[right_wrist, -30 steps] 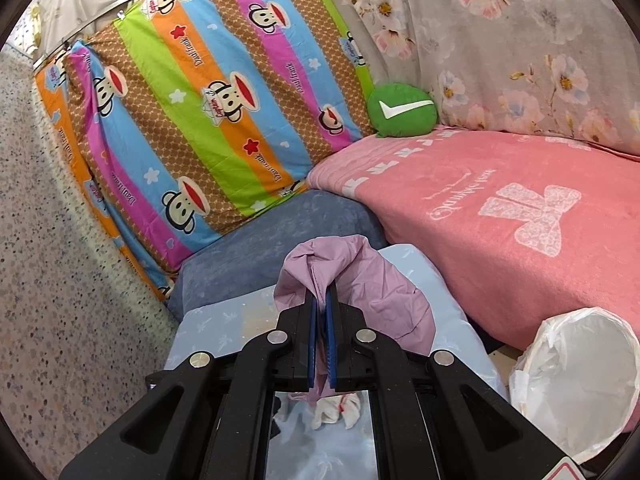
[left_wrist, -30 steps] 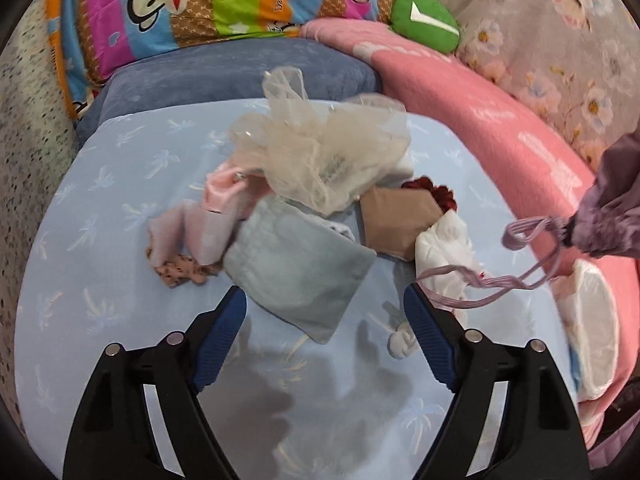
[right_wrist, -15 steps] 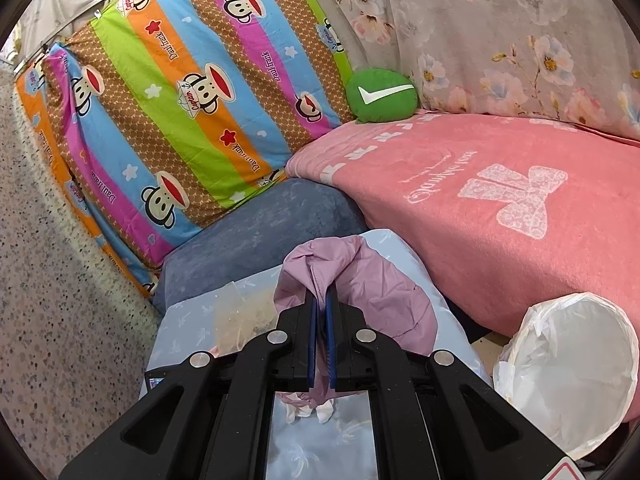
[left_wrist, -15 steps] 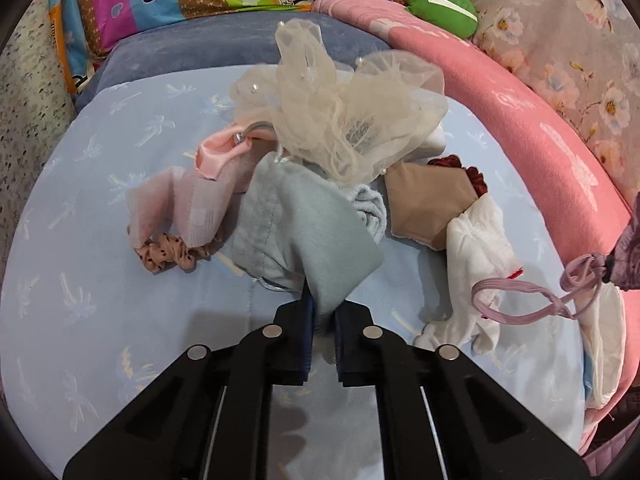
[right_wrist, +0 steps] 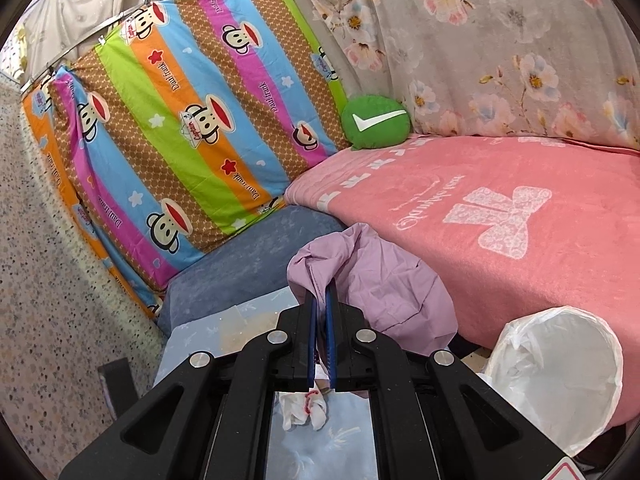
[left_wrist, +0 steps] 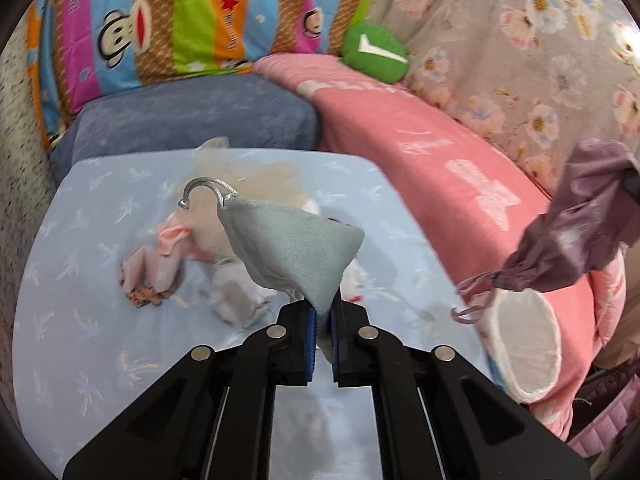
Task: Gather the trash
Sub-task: 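Carry the pouch with the left gripper and purple cloth with the right into the bin, open both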
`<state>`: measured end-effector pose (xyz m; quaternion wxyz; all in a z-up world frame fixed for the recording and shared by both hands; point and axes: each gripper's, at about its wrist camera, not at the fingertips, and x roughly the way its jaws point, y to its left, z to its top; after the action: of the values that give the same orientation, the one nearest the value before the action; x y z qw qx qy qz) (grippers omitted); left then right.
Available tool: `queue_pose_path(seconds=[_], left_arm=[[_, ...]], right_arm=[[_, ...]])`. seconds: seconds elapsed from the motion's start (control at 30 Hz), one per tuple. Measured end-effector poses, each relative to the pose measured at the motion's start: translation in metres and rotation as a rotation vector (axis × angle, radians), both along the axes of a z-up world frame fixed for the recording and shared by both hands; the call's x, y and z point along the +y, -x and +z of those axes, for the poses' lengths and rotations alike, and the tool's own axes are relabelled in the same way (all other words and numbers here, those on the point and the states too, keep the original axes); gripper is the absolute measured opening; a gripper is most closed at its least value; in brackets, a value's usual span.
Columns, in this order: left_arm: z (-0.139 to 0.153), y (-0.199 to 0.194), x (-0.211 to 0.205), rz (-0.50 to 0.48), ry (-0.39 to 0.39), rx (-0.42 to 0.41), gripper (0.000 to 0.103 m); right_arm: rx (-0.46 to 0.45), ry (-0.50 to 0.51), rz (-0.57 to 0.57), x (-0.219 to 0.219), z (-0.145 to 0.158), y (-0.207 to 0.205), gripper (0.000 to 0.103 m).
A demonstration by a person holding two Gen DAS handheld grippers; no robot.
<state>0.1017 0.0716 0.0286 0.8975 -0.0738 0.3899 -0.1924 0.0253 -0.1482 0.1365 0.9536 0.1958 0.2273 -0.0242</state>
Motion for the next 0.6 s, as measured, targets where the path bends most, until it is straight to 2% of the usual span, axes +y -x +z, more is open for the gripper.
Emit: queue_pose_path(seconds=[0.2, 0.6], left_arm=[[0.021, 0.022, -0.053, -0.144, 0.005, -0.036, 0.006], [0.027, 0.057, -0.161, -0.409, 0.024, -0.038, 0.006]], right_arm=[[0.01, -0.013, -0.054, -0.028, -0.005, 0.021, 0.004], [0.014, -0.038, -0.212, -0.106, -0.014, 0.072, 0.004]])
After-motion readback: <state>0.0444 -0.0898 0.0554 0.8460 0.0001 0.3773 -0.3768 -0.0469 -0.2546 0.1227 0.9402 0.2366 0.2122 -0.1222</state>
